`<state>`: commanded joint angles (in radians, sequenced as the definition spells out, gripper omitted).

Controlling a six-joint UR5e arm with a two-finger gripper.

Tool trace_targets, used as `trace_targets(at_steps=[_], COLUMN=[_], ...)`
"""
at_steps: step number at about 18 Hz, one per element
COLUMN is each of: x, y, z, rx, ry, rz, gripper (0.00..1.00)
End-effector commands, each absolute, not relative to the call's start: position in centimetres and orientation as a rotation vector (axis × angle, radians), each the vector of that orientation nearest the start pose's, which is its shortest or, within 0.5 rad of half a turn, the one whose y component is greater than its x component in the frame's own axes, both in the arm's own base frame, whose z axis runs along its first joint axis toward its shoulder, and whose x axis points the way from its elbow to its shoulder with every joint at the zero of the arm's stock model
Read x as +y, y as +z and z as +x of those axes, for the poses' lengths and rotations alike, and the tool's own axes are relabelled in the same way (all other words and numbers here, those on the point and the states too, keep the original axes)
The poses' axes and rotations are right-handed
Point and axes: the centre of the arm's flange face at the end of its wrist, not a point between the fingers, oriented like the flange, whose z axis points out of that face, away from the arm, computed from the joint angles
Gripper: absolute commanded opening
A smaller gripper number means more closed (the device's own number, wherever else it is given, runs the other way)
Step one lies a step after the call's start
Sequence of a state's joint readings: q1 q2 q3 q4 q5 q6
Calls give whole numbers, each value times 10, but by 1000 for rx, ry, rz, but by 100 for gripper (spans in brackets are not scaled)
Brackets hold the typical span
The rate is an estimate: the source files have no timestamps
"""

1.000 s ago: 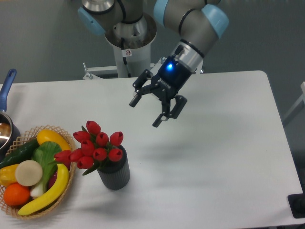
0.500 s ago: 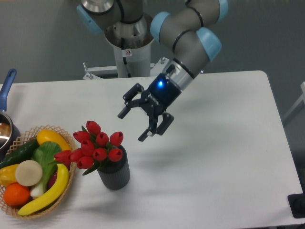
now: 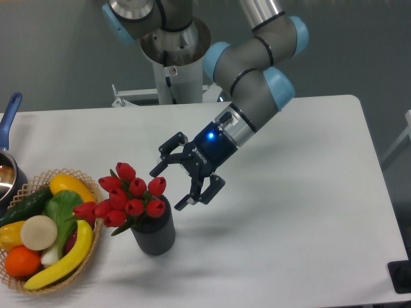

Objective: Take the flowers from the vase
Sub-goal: 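Move the open gripper down toward the red tulips in the vase, then position the open gripper around the tulip stems above the vase rim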

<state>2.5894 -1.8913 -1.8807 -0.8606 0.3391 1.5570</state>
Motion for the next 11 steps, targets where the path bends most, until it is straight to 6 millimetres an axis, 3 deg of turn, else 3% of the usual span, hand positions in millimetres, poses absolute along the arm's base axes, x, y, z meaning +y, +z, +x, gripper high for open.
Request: trace_targets(at_steps=[11], x=[495], y=[299], z=[-343], rx=[558], ry=[-356], rz=[-1799], gripper=[100])
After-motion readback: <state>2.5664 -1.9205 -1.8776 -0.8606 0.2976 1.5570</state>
